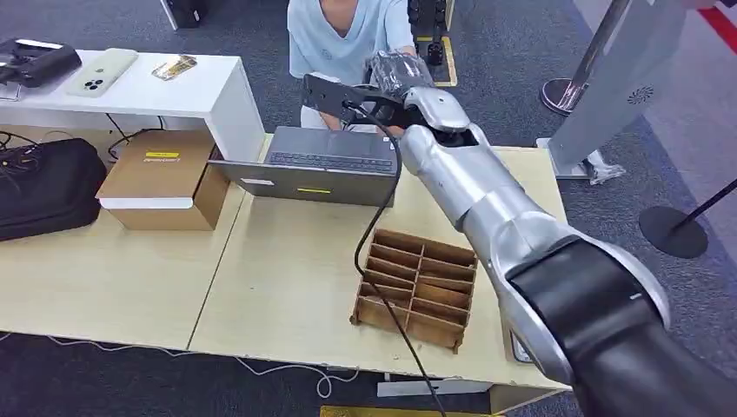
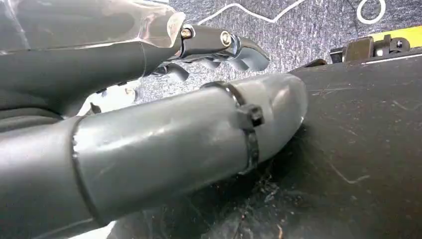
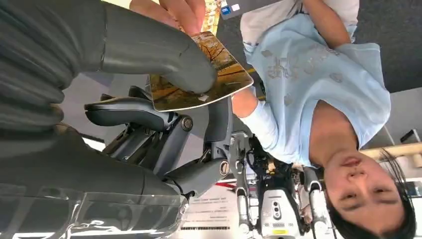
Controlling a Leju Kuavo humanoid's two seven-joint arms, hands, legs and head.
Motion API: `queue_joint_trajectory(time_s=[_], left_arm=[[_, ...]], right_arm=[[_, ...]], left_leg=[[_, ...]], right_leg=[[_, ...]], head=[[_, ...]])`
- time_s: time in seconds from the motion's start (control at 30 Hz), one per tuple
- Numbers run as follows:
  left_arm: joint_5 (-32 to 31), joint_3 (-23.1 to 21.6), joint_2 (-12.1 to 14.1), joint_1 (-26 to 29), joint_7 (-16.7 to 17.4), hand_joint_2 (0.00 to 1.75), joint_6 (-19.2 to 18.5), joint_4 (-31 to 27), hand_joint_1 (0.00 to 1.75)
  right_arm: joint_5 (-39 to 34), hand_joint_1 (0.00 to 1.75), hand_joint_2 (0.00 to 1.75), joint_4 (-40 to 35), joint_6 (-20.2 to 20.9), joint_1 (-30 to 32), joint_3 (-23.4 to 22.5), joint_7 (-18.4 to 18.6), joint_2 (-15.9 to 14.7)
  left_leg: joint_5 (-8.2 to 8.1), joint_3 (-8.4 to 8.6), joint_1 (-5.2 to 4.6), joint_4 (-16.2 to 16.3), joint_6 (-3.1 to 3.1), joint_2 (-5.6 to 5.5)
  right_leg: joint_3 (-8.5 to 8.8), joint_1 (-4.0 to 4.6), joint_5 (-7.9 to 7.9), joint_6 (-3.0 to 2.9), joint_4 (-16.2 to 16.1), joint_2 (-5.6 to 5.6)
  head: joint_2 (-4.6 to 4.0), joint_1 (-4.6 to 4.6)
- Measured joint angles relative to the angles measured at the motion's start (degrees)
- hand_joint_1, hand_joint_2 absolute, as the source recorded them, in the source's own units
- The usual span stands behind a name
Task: Pass the card to the sensor for recognition and then transmit it.
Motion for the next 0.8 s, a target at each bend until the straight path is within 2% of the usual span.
queue_joint_trajectory(time_s=[0.13, 0.17, 0.2, 0.23, 0.33, 0.37, 0.8], left_arm=[[-0.1, -0.1, 0.0, 0.0, -0.2, 0.0, 0.0, 0.0, 0.0], [-0.1, -0.1, 0.0, 0.0, -0.2, 0.0, 0.0, 0.0, 0.0], [-0.1, -0.1, 0.0, 0.0, -0.3, 0.0, 0.0, 0.0, 0.0], [-0.2, -0.1, 0.0, 0.0, -0.3, 0.0, 0.0, 0.0, 0.0], [-0.2, -0.2, 0.0, 0.0, -0.4, 0.0, 0.0, 0.0, 0.0], [-0.2, -0.2, 0.0, 0.0, -0.5, 0.0, 0.0, 0.0, 0.0], [-0.2, -0.5, 0.0, 0.0, -0.5, 0.0, 0.2, 0.0, 0.0]], right_arm=[[0.0, 1.75, 1.75, 0.5, 0.3, -0.1, -0.2, 0.1, 0.0], [0.0, 1.52, 1.75, 0.6, 0.4, -0.1, -0.3, 0.1, 0.0], [0.1, 1.38, 1.75, 0.7, 0.4, -0.1, -0.3, 0.1, 0.0], [0.2, 0.87, 1.75, 0.7, 0.4, -0.1, -0.3, 0.2, 0.0], [1.1, 0.87, 1.75, 1.0, 0.5, -0.1, -0.3, 0.3, 0.0], [1.1, 0.02, 1.75, 1.0, 0.5, -0.1, -0.3, 0.5, 0.0], [0.6, 0.0, 1.75, 1.2, 0.5, -0.1, -1.2, 0.9, 0.0]], left_leg=[[0.0, 0.0, 0.0, 0.0, 0.0, 0.0], [0.0, 0.0, 0.0, 0.0, 0.0, 0.0], [0.0, 0.0, 0.0, 0.0, 0.0, 0.0], [0.0, 0.0, 0.0, 0.0, 0.0, 0.0], [0.0, 0.0, 0.0, 0.0, 0.0, 0.0], [0.0, 0.0, 0.0, 0.0, 0.0, 0.0], [0.0, 0.0, 0.0, 0.0, 0.0, 0.0]], right_leg=[[0.0, 0.0, 0.0, 0.0, 0.0, 0.0], [0.0, 0.0, 0.0, 0.0, 0.0, 0.0], [0.0, 0.0, 0.0, 0.0, 0.0, 0.0], [0.0, 0.0, 0.0, 0.0, 0.0, 0.0], [0.0, 0.0, 0.0, 0.0, 0.0, 0.0], [0.0, 0.0, 0.0, 0.0, 0.0, 0.0], [0.0, 0.0, 0.0, -0.01, 0.0, 0.0]], head=[[0.0, 0.0], [0.0, 0.0], [0.0, 0.0], [0.0, 0.0], [0.0, 0.0], [0.0, 0.0], [0.0, 0.0]])
